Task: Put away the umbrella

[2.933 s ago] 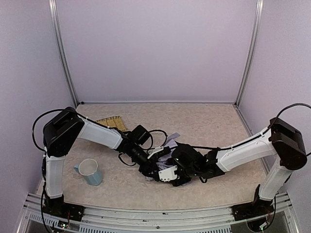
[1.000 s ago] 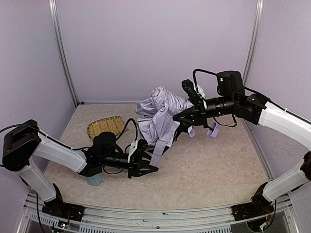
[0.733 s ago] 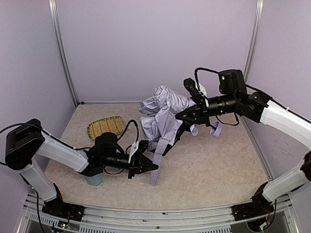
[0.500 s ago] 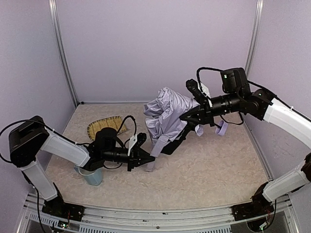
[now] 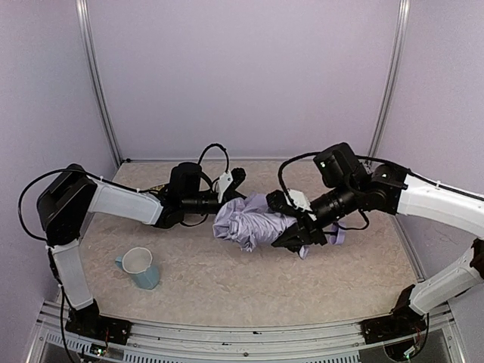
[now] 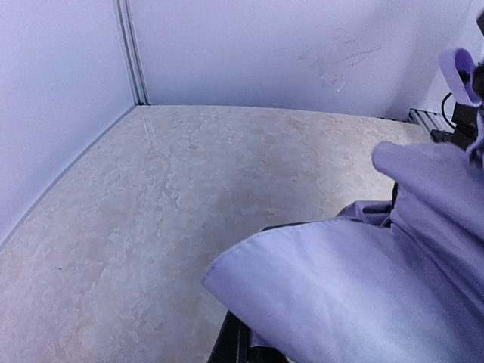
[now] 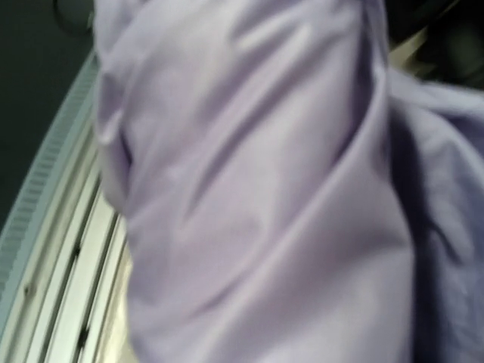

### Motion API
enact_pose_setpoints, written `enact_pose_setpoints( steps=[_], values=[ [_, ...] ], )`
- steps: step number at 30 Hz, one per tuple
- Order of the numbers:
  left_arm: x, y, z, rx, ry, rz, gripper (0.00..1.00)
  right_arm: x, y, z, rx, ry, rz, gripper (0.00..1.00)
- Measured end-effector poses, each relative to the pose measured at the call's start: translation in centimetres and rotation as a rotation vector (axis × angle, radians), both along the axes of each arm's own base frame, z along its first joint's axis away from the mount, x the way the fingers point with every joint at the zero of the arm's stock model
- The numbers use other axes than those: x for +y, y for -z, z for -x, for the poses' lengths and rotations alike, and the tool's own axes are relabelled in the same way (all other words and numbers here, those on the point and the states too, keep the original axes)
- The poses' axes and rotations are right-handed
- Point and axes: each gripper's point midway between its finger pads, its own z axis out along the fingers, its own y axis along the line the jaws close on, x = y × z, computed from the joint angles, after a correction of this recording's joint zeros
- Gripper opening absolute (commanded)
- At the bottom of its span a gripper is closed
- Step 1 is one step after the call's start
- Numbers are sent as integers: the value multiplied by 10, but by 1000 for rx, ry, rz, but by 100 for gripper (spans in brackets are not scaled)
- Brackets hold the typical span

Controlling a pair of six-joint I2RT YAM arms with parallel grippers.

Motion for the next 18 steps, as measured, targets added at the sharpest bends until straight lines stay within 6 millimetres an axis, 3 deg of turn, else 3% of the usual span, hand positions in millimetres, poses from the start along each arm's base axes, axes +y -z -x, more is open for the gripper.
enact_pose_setpoints(
  steps=[4,8,11,18],
  values=[
    [-6,13,-5,-16,22,-47,0,6,64,7,38,-8,127,0],
    [-1,50,-1,22,34,-148,0,10,127,5,116,4,238,0],
    [3,69,3,12,22,-219,0,13,156,4,177,12,292,0],
    [5,94,1,-77,-57,-335,0,18,203,-4,317,52,365,0]
  ],
)
